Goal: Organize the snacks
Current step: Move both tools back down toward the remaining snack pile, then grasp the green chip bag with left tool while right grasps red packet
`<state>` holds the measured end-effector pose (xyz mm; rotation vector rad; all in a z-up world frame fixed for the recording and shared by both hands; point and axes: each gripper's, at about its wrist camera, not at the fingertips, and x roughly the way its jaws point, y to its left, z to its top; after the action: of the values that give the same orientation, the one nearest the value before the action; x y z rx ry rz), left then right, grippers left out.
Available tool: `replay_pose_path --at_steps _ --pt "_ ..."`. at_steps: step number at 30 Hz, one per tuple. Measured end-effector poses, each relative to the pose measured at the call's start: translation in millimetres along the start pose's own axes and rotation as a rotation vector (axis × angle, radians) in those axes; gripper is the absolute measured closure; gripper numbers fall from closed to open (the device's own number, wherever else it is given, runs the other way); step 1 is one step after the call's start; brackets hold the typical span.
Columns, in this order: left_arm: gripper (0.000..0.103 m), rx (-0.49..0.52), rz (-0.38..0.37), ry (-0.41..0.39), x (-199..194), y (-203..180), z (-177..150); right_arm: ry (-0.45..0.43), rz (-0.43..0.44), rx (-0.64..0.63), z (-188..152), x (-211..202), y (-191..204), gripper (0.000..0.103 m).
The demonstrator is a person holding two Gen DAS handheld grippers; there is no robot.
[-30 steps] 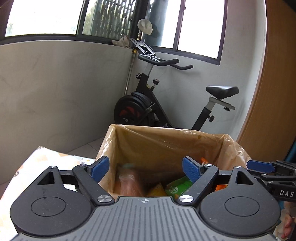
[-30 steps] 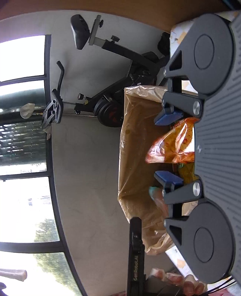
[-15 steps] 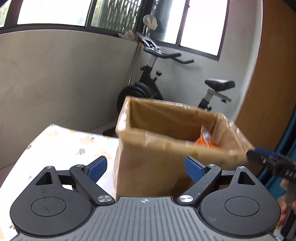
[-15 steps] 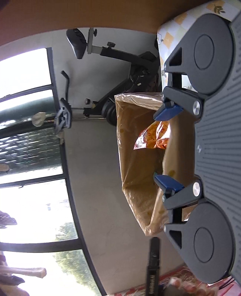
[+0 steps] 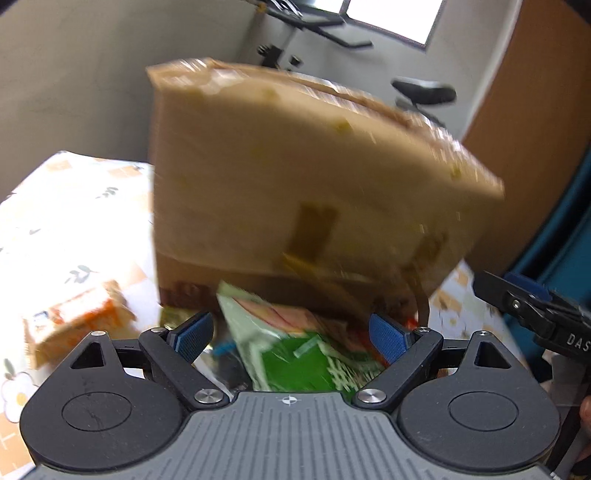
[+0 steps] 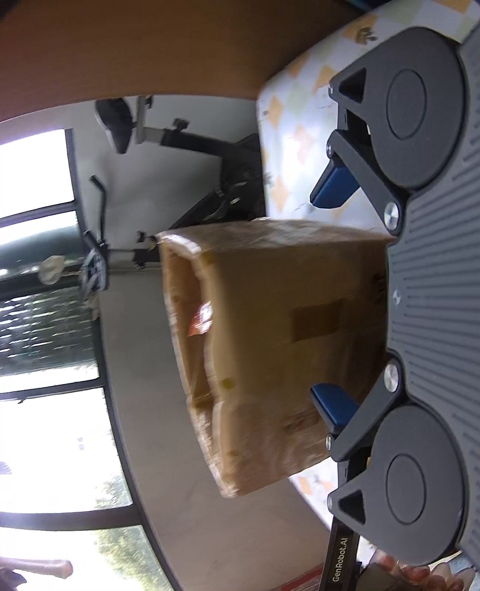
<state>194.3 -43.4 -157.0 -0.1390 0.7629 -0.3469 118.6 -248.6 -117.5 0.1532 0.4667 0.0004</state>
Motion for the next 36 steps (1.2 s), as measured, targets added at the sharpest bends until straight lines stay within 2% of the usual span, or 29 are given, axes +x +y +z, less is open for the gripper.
replay_pose_path --at_steps 7,11,14,24,31,36 --pt "0.01 0.01 0.04 0.078 29 -7 -15 0.066 -0.046 -0.014 -24 11 -9 0.0" --pt "0.009 -0.03 0.003 0.104 38 1 -21 0.109 -0.024 -0.009 -36 16 -14 0.0" --pt "0.003 -0.049 -0.006 0.133 42 3 -27 0.135 -0.014 0.002 -43 20 -17 0.0" --pt "0.003 -0.138 -0.064 0.169 47 12 -35 0.204 0.028 -0.004 -60 25 -15 0.0" --pt "0.004 -0.116 -0.084 0.178 45 2 -39 0.234 0.037 -0.029 -64 29 -7 0.0" --pt "0.004 -0.101 -0.095 0.191 45 -4 -41 0.26 0.055 -0.092 -69 32 4 0.001"
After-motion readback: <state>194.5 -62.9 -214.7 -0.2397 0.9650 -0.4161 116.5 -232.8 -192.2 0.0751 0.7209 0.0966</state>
